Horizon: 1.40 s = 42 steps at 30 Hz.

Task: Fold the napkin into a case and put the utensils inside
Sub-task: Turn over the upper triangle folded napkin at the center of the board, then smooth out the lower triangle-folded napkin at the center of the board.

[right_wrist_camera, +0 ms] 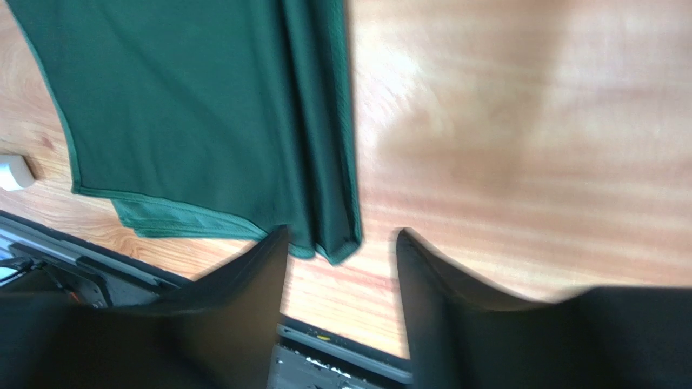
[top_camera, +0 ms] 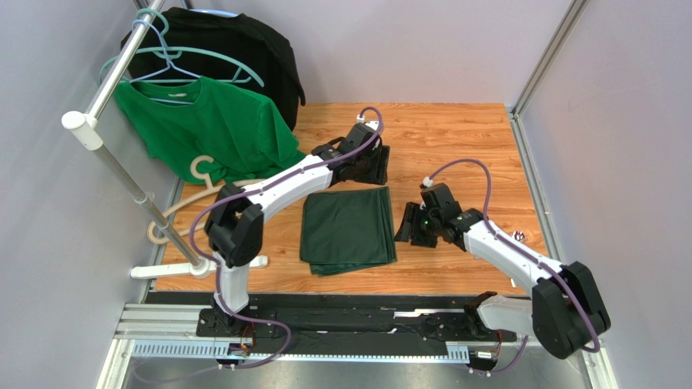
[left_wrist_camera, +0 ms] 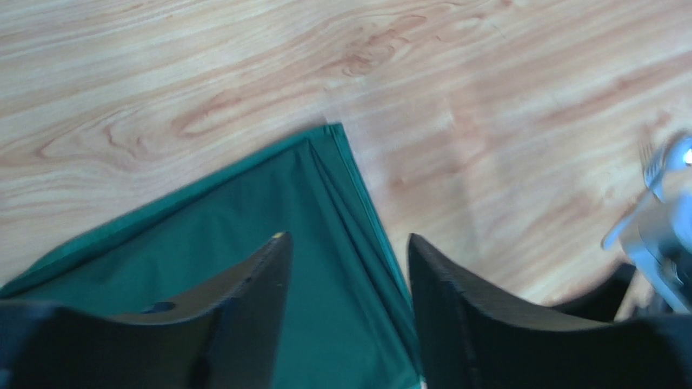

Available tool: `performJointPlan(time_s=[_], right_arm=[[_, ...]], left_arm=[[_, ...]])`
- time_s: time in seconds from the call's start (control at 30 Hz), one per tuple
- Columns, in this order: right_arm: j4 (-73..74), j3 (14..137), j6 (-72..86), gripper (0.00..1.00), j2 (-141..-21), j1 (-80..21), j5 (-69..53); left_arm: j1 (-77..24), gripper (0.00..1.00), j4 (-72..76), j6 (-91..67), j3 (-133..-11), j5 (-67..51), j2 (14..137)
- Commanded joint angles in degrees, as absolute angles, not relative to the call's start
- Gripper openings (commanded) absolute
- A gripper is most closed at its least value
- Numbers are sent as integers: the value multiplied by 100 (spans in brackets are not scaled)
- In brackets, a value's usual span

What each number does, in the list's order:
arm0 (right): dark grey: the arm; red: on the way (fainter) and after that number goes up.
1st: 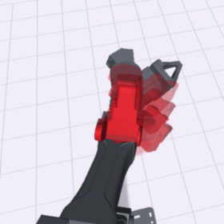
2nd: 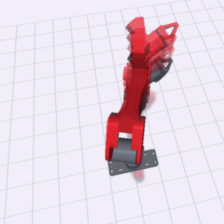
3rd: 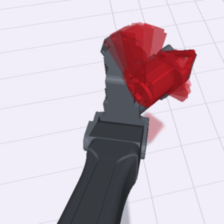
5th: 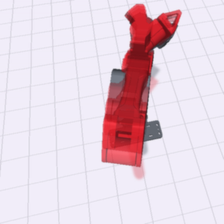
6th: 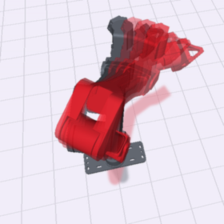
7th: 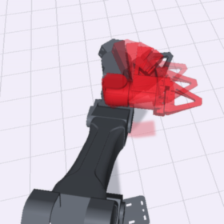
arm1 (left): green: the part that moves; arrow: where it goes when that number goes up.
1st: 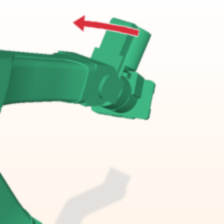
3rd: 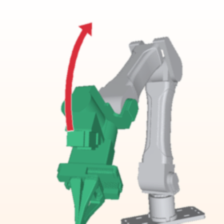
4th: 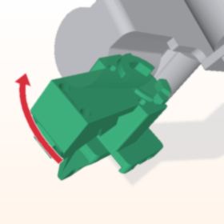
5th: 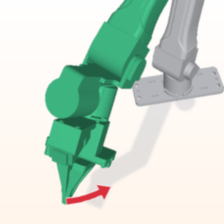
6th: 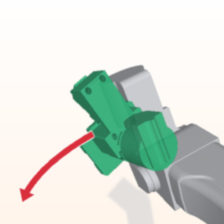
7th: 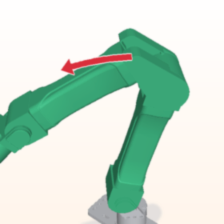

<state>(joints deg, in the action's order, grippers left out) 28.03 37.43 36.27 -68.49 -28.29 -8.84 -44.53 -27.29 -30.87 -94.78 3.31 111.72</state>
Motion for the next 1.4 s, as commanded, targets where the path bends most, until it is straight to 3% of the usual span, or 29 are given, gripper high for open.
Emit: performJointPlan(time_s=[0.0,0.13,0.17,0.33,0.6,1.0,1.3,1.37], right_arm=[[2611,4377,3270,42,-7338,-2786,-966],[2067,4579,3366,22,-7891,-2515,-1360],[1970,4631,3366,12,-8110,-2366,-1484],[1608,5325,3226,0,-8884,-2136,-1906],[1521,6125,3296,0,-9755,-1802,-2373],[1512,6688,3252,0,-10467,-1635,-2628],[1503,6864,3146,0,-10793,-1538,-2698],[1485,6926,3164,0,-10881,-1547,-2690]], left_arm=[[-4474,57,-2883,-3102,-8790,-227,10600],[-4474,45,-2751,-3287,-8841,-413,11002],[-4482,44,-2760,-3296,-9059,-413,11134],[-4491,43,-2891,-3322,-9799,-62,11942],[-4491,45,-3269,-3313,-10740,422,12752],[-4500,43,-3244,-3445,-10591,369,12885],[-4474,36,-3226,-3454,-10547,299,12972],[-4474,30,-3243,-3463,-10564,290,12999]])
